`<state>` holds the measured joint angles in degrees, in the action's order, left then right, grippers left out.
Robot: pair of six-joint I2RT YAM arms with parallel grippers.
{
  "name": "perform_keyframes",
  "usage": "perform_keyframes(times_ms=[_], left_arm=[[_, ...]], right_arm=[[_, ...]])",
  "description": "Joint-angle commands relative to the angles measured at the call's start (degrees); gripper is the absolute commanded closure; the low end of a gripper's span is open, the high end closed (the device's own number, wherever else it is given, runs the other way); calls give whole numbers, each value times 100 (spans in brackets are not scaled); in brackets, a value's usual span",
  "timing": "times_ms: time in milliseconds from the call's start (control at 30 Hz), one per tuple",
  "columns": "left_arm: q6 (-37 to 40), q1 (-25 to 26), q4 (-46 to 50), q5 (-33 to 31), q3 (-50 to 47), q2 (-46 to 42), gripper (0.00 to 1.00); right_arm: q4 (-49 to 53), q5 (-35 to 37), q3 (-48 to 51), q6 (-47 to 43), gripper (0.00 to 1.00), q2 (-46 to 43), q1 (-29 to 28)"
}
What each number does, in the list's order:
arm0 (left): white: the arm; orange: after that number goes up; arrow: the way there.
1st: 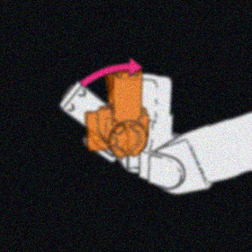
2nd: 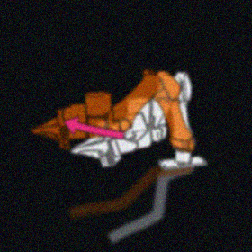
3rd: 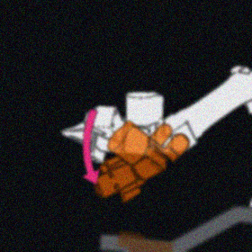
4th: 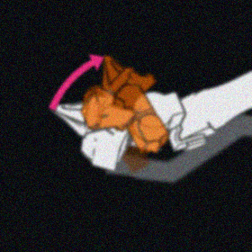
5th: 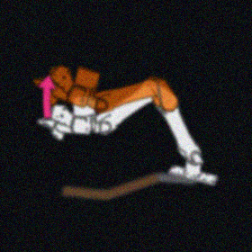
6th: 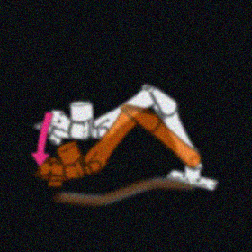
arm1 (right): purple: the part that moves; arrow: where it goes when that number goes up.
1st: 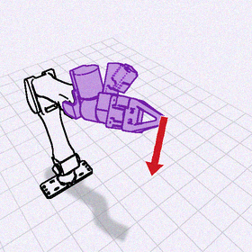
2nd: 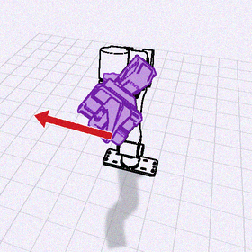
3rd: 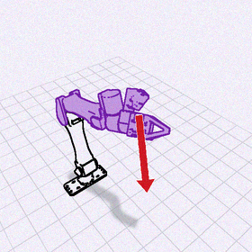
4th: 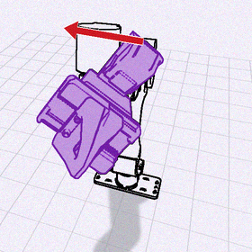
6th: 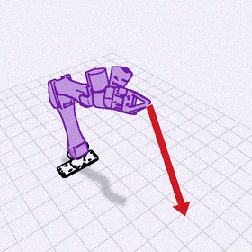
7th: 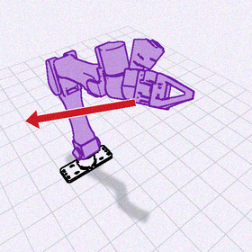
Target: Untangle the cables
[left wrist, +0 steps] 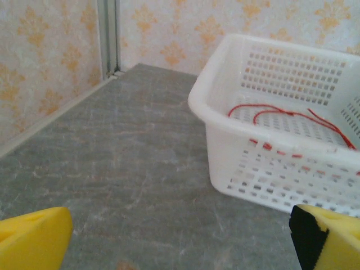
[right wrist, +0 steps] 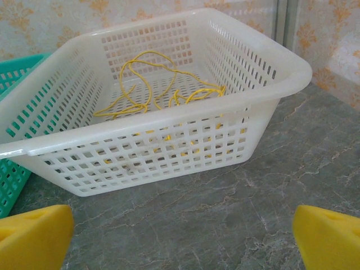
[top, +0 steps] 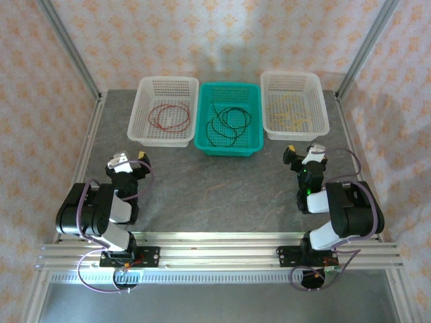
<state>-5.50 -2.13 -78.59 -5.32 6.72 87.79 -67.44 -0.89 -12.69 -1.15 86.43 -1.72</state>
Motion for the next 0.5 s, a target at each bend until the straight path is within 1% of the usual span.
perform_keyframes(times_ms=[0,67,133,233,267,367,467], left_arm=[[177,226,397,-511,496,-101,1],[305,286,-53,-603,430,71,1],[270,309,281,-619,500,-34,1],[309,314,6,-624,439,43,1],[283,319,173,-623,476,-4,1],[322,316,62,-615,455,33,0],[387,325,121,-446,484,27,0]], right_arm=[[-299,198,-63,-103,0,49,-57],[-299,185,-52,-101,0,40,-57],[-305,176,-50,-102,0,42,-58],[-303,178,-51,-102,0,42,-57],[-305,176,-52,-96,0,41,-57],[-298,176,-50,-96,0,40,-57],[-297,176,-52,-99,0,40,-57]])
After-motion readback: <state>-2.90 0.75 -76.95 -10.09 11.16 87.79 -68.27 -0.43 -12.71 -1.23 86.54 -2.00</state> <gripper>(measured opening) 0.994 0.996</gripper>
